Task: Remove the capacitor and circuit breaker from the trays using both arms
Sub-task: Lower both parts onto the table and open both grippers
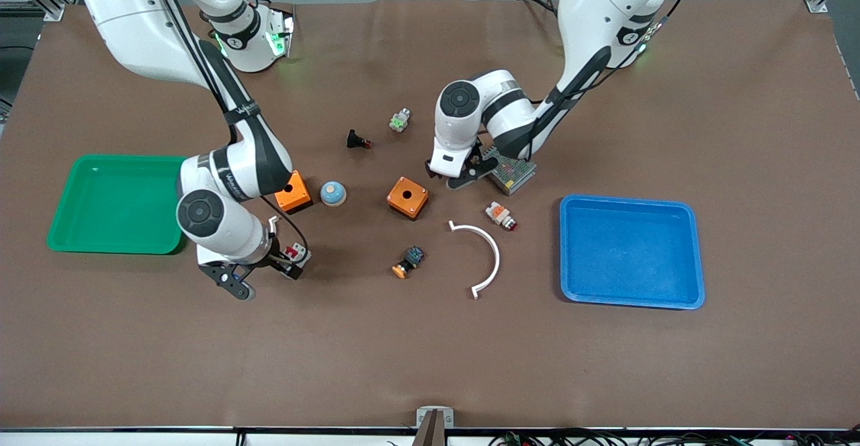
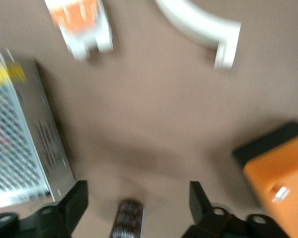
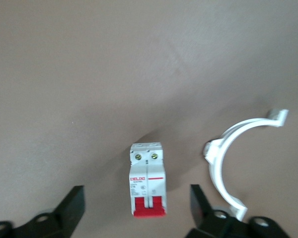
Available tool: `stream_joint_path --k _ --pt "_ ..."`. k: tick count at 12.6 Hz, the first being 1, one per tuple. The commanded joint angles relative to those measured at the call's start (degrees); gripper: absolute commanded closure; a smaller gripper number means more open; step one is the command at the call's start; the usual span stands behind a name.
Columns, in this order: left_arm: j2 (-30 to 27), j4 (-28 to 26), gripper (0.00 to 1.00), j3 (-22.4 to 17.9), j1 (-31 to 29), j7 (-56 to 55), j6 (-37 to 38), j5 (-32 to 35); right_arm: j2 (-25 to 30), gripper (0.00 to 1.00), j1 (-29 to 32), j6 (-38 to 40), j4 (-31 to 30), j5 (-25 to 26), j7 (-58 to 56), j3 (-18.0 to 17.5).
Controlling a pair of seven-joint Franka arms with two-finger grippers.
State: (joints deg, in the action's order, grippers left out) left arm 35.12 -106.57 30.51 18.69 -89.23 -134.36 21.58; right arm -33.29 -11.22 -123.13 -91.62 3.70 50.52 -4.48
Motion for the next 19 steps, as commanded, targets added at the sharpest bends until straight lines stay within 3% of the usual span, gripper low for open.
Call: stream_joint_path --k 1,4,6,7,11,15,16,19 --pt "-6.71 4.67 0.00 0.34 -5.22 4.38 10.48 1.36 1.29 0.00 5.40 11.73 6.53 0.08 -9.07 -0.70" --pt "-9.97 13.72 0.00 0.43 -14.00 24.21 22.17 1.02 7.70 0.00 12.51 17.19 6.71 -7.90 -21.04 0.26" --pt "-11.55 18.74 0.00 0.70 -19.54 36.53 29.03 0.66 10.77 0.00 14.21 19.06 6.80 -7.92 -30.35 1.92" --pt "-12.78 20.59 0.00 0.70 -21.83 42.06 31.59 0.57 12.79 0.00 13.51 19.06 6.80 -7.49 -31.87 4.72" --pt "-20.86 21.57 0.00 0.96 -29.75 61.23 38.45 -0.30 20.52 0.00 13.34 23.10 7.77 -6.51 -41.02 8.16" --pt "-26.31 23.25 0.00 0.26 -36.53 72.77 41.46 -11.53 29.84 0.00 11.67 23.73 2.26 -4.95 -41.29 8.35" --pt "-28.07 22.90 0.00 -1.83 -35.57 73.75 42.33 -12.34 32.21 0.00 10.10 22.68 -0.81 -2.85 -41.20 8.35" --pt "-32.56 20.53 0.00 -16.58 -23.81 77.52 46.55 -17.95 34.26 0.00 9.46 21.79 -3.48 -1.68 -41.02 8.26"
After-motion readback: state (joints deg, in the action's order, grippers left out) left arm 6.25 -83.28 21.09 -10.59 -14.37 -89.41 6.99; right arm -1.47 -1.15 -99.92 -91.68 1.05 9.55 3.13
